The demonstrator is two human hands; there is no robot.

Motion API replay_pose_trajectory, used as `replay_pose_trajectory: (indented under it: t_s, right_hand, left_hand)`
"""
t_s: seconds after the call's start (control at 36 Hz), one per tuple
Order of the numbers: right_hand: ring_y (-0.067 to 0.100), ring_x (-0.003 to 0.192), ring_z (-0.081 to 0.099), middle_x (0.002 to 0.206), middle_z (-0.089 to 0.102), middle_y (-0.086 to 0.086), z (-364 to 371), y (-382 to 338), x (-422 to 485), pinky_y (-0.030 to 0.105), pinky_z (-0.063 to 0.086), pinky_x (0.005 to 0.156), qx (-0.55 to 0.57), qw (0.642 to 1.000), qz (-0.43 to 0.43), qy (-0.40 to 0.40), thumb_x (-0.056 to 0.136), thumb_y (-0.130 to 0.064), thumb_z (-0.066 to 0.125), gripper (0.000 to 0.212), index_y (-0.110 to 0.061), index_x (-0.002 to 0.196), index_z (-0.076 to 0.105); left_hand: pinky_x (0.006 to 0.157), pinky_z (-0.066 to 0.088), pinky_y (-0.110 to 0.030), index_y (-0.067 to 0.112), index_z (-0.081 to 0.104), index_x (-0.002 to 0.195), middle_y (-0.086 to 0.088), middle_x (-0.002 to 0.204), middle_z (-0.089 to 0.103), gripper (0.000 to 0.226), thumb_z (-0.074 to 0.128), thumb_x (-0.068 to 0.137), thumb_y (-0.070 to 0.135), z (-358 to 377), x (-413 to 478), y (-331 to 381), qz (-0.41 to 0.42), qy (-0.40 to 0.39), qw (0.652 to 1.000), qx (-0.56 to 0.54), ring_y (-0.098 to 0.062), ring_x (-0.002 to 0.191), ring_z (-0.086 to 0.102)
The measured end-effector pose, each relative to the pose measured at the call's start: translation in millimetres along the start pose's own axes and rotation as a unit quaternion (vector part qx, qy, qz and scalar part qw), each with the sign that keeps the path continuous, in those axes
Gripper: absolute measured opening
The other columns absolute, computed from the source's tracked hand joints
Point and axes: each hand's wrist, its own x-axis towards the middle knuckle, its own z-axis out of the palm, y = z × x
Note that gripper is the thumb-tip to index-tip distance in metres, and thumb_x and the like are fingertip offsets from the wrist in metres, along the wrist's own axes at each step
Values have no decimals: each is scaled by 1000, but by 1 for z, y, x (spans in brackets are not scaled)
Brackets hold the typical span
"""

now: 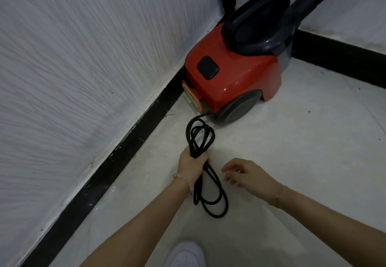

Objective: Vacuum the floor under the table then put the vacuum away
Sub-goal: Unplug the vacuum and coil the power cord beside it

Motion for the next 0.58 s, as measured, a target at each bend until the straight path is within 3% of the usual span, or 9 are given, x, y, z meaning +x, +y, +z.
replay_pose_trajectory:
  t_s: [0.14,0.31,0.42,0.47,0.5,0.53,0.58]
  right_hand:
    - [7,78,61,87,68,-5,-4,4,3,17,46,69,8,1000,6,22,91,-13,50,18,-28,90,60]
    - [8,75,61,83,65,-8,-1,5,3,18,48,68,6,999,-3,32,91,-15,53,15,-26,88,63]
    - [6,76,61,84,66,-9,1,4,4,20,48,72,-13,1000,-3,25,90,-14,53,19,-31,86,60]
    - [7,76,62,84,67,-8,1,3,3,24,50,75,-22,999,-4,23,90,-14,54,16,-28,89,62]
    - [9,76,63,83,68,-6,1,2,3,26,50,76,-28,999,-6,28,90,-14,54,14,-25,88,63]
    - [12,76,64,82,69,-4,1,2,2,29,50,76,-37,999,-7,39,89,-16,56,11,-21,85,65]
    - [18,73,64,76,69,2,-1,2,-2,33,49,72,-54,996,4,78,83,-20,61,13,-16,72,65]
  left_hand:
    - [55,48,-23,1,65,98,-7,76,64,25,70,75,10,11,5,2,-121,31,987,-100,-18,67,59]
    - [52,50,-23,9,64,73,-6,63,60,6,69,76,8,20,-5,-3,-153,9,974,-166,-18,60,57]
    - [47,43,-16,9,55,70,-4,61,55,15,60,84,5,15,-4,-10,-39,-24,999,-24,-14,57,51]
    - [48,42,-10,11,57,81,-2,68,58,9,57,88,5,8,-6,-13,45,-68,994,78,-11,60,53]
    - [56,46,-11,11,61,93,-2,79,64,6,58,89,8,5,-8,-16,90,-96,982,134,-13,70,59]
    - [68,50,-16,10,62,108,-5,94,69,18,59,90,11,4,-8,-18,137,-124,963,199,-17,84,64]
    - [82,50,-26,6,55,123,-12,114,67,34,58,92,17,1,-9,-18,192,-173,903,343,-25,104,64]
